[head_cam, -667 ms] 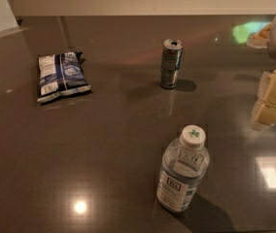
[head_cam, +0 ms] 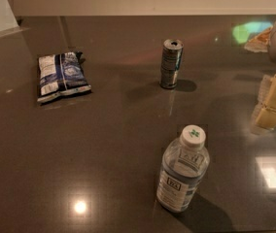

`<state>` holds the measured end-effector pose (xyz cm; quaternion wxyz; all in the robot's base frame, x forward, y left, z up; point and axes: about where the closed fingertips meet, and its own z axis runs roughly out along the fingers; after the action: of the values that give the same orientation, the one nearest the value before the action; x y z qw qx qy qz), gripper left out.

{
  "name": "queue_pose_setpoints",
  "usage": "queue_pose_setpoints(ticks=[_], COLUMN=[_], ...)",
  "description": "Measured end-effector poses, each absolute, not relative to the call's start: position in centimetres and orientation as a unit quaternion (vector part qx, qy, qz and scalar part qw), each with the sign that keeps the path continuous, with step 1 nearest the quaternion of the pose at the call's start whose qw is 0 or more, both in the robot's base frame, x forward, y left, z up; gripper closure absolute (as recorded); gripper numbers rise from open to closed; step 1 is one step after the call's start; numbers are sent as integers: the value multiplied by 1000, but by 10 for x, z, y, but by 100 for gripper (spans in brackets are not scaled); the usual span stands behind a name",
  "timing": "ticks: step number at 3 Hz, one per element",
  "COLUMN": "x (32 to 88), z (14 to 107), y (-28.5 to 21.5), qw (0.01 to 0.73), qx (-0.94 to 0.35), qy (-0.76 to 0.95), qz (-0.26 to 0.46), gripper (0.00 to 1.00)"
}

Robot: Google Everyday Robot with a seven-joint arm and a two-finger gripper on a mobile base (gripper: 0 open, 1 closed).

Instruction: Knock blue plastic bottle over

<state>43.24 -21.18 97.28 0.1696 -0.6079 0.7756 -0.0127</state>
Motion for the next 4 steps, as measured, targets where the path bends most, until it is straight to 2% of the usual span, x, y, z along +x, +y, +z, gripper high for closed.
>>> queue_pose_setpoints(ticks=[2,4], x=[399,350], z=[961,952], y=[-188,-142], qw=[195,238], qx=[-625,-657], qy=[752,696], qz=[81,163], gripper=[0,0])
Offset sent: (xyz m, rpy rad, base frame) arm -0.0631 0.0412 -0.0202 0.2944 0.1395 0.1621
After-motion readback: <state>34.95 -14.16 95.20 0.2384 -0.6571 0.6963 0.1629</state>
